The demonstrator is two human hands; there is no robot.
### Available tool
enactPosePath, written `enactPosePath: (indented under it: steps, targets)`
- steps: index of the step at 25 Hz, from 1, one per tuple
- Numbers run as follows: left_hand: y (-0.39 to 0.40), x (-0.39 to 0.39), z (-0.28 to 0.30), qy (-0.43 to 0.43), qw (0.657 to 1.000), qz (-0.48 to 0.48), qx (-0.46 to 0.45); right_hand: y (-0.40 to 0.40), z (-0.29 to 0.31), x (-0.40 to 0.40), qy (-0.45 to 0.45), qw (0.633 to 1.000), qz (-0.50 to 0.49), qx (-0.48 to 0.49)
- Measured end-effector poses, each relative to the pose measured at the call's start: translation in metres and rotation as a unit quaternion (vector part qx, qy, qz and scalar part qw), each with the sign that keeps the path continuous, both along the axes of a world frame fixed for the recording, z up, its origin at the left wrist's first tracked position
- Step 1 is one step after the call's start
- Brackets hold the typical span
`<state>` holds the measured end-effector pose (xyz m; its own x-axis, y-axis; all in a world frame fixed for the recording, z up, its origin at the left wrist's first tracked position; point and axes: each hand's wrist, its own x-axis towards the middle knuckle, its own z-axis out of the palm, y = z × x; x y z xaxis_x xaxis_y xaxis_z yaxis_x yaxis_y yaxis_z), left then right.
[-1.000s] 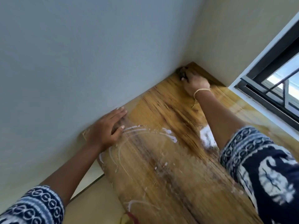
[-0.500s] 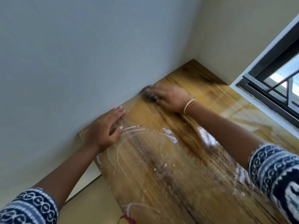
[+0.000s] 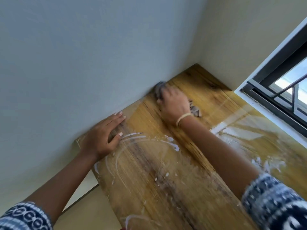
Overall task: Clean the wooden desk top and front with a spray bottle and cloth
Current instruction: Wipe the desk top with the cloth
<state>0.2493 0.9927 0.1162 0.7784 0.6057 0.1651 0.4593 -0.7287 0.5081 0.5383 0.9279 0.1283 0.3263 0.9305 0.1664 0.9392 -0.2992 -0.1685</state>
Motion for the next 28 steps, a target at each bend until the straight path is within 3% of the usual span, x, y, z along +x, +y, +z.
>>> enactPosePath:
  steps: [3,5,6,8,11,15,18,20,22,23,25,26,28]
  targets:
    - [-0.001,0.0,0.001,0.004,1.0,-0.001,0.001,-0.045,-0.006,-0.043,0.029,0.948,0.316,-0.033]
    - [0.0,0.001,0.001,0.006,1.0,0.001,0.001,-0.036,0.003,-0.011,0.067,0.934,0.351,-0.033]
    - [0.0,0.0,0.0,0.007,1.0,0.002,-0.002,-0.025,0.007,0.014,0.083,0.95,0.3,-0.015]
    - [0.0,0.0,-0.001,0.006,1.0,0.001,-0.007,-0.003,0.015,0.081,0.096,0.991,0.088,0.011]
    - [0.001,0.0,-0.003,0.002,1.0,0.0,-0.01,0.019,0.023,0.158,0.135,0.969,-0.203,-0.03]
    - [0.002,-0.001,-0.003,0.0,1.0,0.002,-0.013,0.03,0.015,0.119,0.088,0.958,-0.273,-0.022]
    - [0.001,0.001,-0.002,0.001,1.0,0.0,-0.005,-0.008,0.004,0.034,0.046,0.986,-0.161,0.004]
    - [0.001,0.001,-0.001,0.006,1.0,-0.001,-0.003,-0.053,0.002,-0.034,0.025,0.998,0.059,-0.016]
    - [0.002,0.0,-0.003,0.01,1.0,0.003,-0.002,-0.09,0.001,-0.052,0.024,0.961,0.27,-0.051]
    - [0.001,0.001,-0.002,0.011,1.0,0.004,-0.003,-0.1,0.005,-0.036,0.028,0.952,0.303,-0.043]
    - [0.001,0.001,-0.003,0.017,1.0,0.008,-0.001,-0.109,0.005,0.018,0.031,0.982,0.185,0.012]
    - [0.0,0.001,-0.003,0.018,1.0,0.009,0.0,-0.114,0.007,0.051,0.03,0.997,0.066,0.035]
    - [0.0,0.001,-0.001,0.014,1.0,0.013,0.003,-0.128,0.009,0.102,0.048,0.983,-0.175,0.019]
